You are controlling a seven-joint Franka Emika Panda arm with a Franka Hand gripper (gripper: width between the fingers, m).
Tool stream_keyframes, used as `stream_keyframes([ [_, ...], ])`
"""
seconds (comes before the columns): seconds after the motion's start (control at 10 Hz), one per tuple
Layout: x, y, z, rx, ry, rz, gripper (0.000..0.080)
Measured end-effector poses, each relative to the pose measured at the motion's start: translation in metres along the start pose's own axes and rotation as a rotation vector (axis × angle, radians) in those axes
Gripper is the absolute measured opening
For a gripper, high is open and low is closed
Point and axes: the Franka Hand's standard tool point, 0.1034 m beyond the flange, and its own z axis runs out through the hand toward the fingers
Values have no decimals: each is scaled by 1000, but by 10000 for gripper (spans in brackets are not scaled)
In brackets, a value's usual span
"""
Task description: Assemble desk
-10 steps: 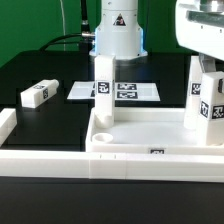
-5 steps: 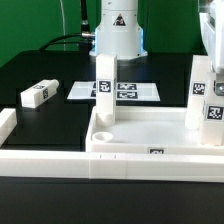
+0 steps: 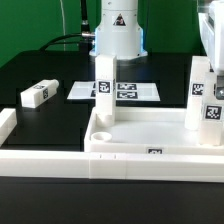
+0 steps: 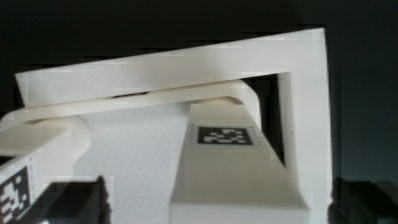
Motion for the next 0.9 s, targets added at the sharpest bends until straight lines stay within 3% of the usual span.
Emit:
stream_keyframes([
  [0.6, 1, -1, 0, 9, 3, -463, 649],
  [0.9, 1, -1, 0, -3, 31, -708, 649],
])
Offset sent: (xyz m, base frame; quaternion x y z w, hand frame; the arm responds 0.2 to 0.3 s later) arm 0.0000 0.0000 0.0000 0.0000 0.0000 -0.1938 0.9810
